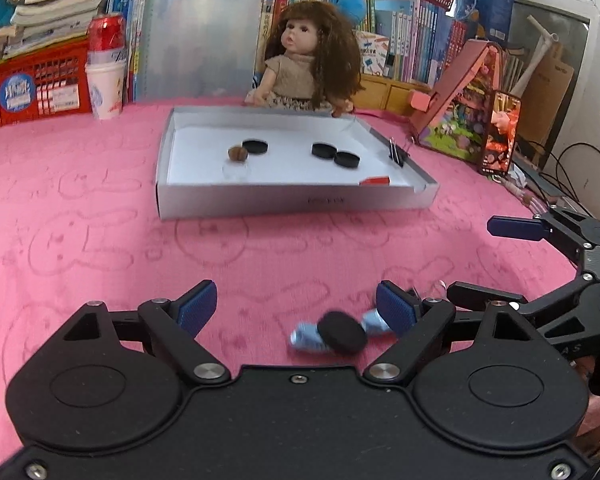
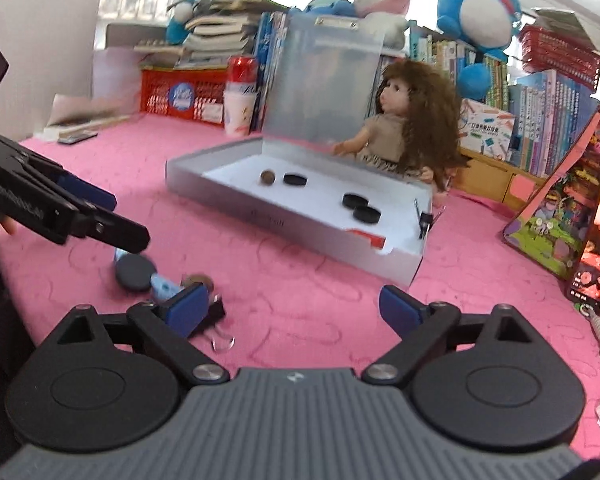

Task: Organize rigid objects
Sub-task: 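Move both grippers back to the objects lying beside the tray, then close the right gripper on the black binder clip while the left gripper grasps a black lid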

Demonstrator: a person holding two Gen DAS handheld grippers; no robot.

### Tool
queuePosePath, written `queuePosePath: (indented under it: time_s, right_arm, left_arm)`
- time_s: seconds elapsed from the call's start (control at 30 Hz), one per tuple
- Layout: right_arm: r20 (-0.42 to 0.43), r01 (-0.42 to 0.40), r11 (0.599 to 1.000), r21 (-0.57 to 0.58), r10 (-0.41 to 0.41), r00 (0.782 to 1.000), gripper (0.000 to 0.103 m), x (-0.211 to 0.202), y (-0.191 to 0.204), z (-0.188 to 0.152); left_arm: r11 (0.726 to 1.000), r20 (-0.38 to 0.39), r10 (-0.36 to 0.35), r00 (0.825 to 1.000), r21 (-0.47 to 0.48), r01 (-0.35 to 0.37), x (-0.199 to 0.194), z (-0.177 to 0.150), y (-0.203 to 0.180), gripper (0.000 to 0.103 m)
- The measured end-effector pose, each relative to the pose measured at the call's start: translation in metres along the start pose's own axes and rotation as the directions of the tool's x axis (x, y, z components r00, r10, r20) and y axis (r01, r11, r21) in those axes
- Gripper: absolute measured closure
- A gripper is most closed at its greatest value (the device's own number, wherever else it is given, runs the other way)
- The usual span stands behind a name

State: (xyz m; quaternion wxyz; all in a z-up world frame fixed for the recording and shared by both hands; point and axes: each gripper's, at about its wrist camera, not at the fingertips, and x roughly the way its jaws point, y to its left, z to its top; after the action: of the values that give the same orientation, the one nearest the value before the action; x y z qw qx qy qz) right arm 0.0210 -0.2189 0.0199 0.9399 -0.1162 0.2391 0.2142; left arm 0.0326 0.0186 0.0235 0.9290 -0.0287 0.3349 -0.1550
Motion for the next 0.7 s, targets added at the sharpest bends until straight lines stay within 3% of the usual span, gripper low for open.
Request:
queuePosePath:
  time_s: [0.23, 0.47, 0.7]
  right_arm:
    - [-0.025, -0.014, 0.998, -0.062, 0.013, 1.000, 0.006, 0.002, 0.016, -0.010]
    - [-0.039, -0.046, 0.992, -0.119, 0.041, 0.998, 0.006, 0.015, 0.033, -0.012]
    - [-0.039, -0.092, 0.993, -0.068, 0.090, 0.995, 0.013, 0.024, 0.029, -0.009]
  left_arm:
    - [1.000, -0.038, 0.001, 0.999, 0.018, 0.000, -0.004, -0.014, -0.001, 0.018]
    - [0.998, -0.024, 0.012, 1.000, 0.069, -0.010, 0.000, -0.018, -0.007, 0.025]
    - [0.999, -0.028, 0.013, 1.000, 0.043, -0.012, 0.004, -0.019, -0.002, 0.030]
